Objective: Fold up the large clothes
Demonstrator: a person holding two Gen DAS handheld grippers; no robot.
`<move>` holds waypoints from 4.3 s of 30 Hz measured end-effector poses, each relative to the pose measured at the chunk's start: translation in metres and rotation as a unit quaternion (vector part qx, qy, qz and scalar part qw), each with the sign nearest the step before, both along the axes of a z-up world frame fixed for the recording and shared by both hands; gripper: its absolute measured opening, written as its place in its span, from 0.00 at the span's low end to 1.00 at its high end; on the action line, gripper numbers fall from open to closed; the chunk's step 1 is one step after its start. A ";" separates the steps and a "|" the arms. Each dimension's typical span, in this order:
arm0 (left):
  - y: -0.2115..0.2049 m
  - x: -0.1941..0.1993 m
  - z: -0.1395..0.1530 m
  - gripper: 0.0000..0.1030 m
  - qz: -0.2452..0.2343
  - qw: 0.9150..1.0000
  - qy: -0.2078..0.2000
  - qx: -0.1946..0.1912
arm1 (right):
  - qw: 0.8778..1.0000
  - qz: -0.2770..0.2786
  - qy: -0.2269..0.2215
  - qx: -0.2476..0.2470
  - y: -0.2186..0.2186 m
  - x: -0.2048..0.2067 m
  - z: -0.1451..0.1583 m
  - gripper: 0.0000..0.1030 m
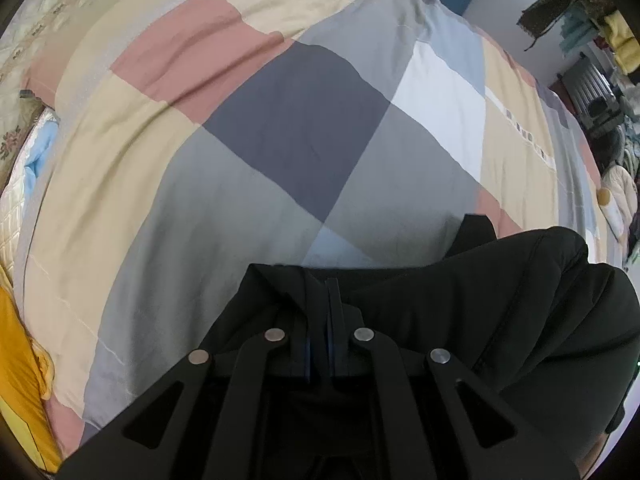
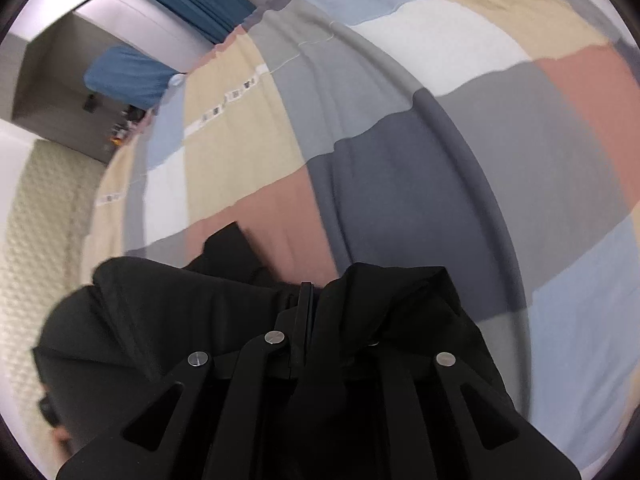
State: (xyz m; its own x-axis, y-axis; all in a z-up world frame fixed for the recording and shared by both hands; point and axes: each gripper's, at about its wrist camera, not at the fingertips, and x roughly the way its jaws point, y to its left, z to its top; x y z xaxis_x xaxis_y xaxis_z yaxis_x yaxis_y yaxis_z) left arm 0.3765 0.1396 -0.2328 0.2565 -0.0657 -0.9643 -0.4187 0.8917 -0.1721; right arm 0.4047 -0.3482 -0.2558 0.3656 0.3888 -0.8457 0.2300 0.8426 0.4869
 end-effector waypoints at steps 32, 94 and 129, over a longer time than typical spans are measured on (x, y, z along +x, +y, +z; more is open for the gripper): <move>-0.151 -0.055 0.073 0.71 -0.208 0.935 -0.261 0.123 | 0.952 0.166 -0.218 -0.139 0.142 -0.076 0.072 0.78; 0.004 -0.154 -0.001 0.26 -0.075 0.965 -0.249 0.024 | 0.980 0.084 -0.149 -0.102 0.022 -0.110 0.004 0.30; 0.008 -0.199 0.005 0.57 -0.054 0.965 -0.243 0.082 | 0.971 0.056 -0.136 -0.190 0.020 -0.146 0.003 0.07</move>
